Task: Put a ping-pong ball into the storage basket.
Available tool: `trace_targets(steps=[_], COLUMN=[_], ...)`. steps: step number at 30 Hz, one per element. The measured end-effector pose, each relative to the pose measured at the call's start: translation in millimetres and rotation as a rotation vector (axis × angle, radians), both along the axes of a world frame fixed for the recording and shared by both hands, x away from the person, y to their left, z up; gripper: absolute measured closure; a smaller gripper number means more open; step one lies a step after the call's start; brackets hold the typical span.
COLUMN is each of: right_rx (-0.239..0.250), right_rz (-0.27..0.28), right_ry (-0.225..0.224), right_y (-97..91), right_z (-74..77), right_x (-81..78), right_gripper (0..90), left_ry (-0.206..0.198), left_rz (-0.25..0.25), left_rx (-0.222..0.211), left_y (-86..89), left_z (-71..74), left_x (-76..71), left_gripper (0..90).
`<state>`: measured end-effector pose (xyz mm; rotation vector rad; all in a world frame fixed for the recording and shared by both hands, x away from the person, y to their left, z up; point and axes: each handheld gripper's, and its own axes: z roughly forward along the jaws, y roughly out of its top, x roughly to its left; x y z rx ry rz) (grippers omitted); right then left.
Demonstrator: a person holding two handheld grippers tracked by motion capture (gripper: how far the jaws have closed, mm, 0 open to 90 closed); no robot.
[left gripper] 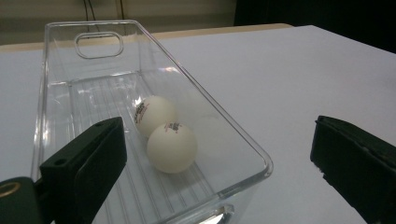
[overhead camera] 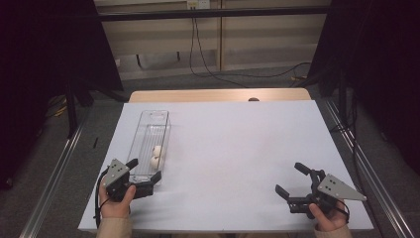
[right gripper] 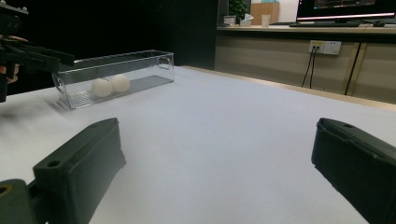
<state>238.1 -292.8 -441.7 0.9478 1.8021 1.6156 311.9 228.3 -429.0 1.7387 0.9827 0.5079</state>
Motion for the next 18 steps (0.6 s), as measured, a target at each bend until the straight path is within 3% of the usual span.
trace_targets(steps=[18], right_rx=[-0.007], right_rz=[0.006], right_ry=[0.001], right_y=[1.4], right_z=[-0.1], right_x=[0.0], right_gripper=[1.2], left_ry=[0.004], left_rz=[-0.005], left_rx=[-0.016], left_y=[1.9], left_z=[-5.7], left_x=[-3.5], left_gripper=[3.7])
